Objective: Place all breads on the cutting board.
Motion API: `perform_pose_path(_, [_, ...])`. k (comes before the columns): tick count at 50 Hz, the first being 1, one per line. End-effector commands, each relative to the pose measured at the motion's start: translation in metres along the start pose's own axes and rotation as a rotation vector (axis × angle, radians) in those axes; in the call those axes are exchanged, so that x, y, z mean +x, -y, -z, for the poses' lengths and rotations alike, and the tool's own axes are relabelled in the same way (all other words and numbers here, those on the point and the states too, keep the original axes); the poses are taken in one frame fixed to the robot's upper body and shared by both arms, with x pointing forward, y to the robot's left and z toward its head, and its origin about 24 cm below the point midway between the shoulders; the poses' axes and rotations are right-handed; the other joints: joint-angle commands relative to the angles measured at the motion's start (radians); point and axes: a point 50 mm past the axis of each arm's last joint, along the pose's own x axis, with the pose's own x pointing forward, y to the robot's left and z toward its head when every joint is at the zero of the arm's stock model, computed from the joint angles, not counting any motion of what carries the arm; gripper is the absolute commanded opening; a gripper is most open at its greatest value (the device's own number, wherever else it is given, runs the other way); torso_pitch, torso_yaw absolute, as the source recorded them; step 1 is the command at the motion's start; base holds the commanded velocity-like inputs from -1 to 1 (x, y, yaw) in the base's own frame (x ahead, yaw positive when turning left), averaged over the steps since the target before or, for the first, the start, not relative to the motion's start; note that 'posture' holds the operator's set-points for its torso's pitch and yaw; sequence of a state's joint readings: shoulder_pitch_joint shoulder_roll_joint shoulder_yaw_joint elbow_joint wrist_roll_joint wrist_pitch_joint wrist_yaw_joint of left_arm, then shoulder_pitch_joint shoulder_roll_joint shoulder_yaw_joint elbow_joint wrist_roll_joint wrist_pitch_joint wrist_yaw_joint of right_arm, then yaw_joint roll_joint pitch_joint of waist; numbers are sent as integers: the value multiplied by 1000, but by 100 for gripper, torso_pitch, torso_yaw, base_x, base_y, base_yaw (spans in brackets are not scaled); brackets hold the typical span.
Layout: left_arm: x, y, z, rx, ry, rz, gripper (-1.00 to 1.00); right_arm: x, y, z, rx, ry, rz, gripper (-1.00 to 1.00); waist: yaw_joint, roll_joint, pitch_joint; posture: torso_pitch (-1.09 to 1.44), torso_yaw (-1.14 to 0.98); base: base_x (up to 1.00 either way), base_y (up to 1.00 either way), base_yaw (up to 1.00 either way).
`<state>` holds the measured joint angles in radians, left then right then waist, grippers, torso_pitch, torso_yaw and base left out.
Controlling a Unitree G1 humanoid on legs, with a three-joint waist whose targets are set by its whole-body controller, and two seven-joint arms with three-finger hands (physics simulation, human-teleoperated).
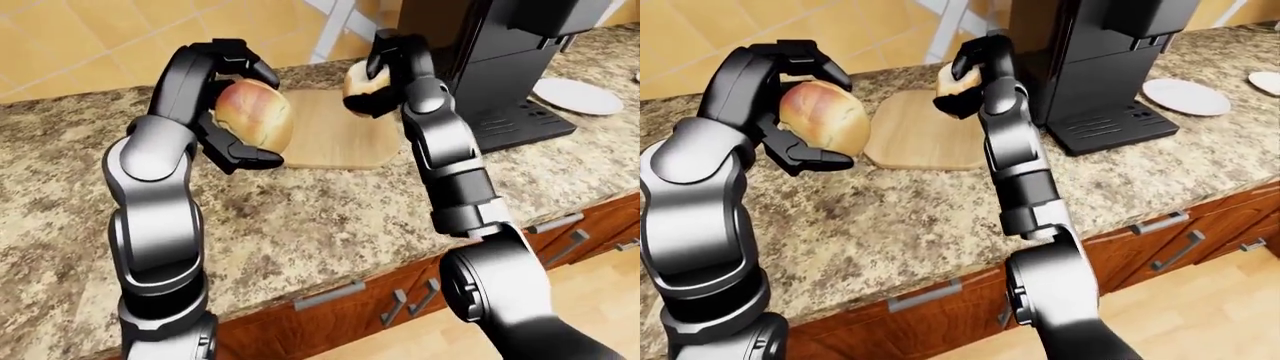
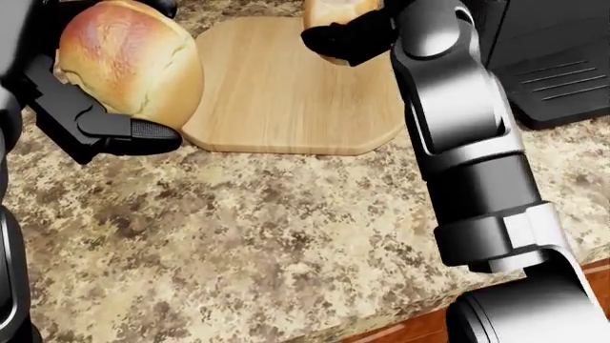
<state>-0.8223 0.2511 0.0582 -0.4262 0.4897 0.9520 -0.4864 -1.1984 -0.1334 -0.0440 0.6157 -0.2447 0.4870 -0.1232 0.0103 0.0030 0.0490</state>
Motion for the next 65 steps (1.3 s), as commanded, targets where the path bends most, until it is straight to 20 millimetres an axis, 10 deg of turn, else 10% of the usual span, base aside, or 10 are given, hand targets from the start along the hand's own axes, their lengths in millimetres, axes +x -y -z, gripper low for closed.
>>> perform_pose_path(1, [-3, -8, -15, 18, 75, -43, -100, 0, 6, -29, 19, 121, 40, -100, -2, 1, -31, 0, 0, 0, 0, 0])
perform_pose_path(9, [-5, -9, -14, 20, 71, -44, -100, 4, -3, -20, 8, 71, 52, -99, -1, 2, -32, 0, 0, 0, 0, 0])
perform_pose_path(13, [-4, -8, -14, 19, 72, -42, -100, 4, -7, -16, -4, 59, 45, -45, -1, 2, -32, 0, 0, 0, 0, 0])
perform_pose_path(21, [-4, -7, -13, 19, 71, -41, -100, 4, -20, -1, -14, 37, 6, -13, -1, 2, -33, 0, 0, 0, 0, 0])
perform_pose_path(22, [-4, -8, -13, 19, 71, -41, -100, 3, -25, 6, -27, 29, -8, 21, -2, 2, -33, 0, 0, 0, 0, 0])
perform_pose_path(35, [-4, -7, -11, 21, 70, -40, -100, 2, -27, 14, -46, 22, -11, 100, -2, 3, -36, 0, 0, 0, 0, 0])
perform_pose_path(49, [31, 2, -26, 6, 59, -26, -100, -23, -8, 12, -53, 75, -52, 100, 4, -11, -32, 0, 0, 0, 0, 0])
perform_pose_path(65, [103, 23, 8, 20, -82, -47, -100, -111, 18, -6, -2, 211, -122, 100, 2, -17, -43, 0, 0, 0, 0, 0])
